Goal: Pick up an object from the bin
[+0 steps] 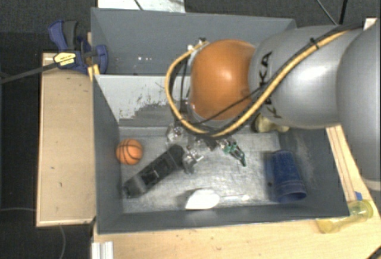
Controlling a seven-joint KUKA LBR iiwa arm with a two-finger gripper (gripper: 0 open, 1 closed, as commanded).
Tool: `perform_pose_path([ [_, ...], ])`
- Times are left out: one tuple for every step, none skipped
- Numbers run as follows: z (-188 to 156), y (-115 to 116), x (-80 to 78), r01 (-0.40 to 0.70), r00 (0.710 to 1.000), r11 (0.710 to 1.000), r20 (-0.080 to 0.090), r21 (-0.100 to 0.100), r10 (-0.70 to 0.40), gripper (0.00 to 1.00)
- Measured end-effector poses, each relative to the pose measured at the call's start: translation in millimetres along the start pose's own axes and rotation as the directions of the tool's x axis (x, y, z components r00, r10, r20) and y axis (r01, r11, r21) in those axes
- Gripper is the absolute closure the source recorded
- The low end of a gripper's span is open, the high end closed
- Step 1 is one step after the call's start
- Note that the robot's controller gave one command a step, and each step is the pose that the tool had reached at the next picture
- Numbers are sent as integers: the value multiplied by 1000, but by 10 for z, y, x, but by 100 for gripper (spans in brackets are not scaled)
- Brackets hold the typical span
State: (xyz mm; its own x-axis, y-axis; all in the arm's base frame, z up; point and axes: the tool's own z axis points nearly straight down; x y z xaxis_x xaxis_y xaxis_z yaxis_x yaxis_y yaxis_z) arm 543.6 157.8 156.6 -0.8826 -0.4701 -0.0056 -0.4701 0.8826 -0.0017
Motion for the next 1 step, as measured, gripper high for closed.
perform_pose_path([
  [-936, 80, -54, 11, 1000, 1000, -8, -3, -11, 100],
])
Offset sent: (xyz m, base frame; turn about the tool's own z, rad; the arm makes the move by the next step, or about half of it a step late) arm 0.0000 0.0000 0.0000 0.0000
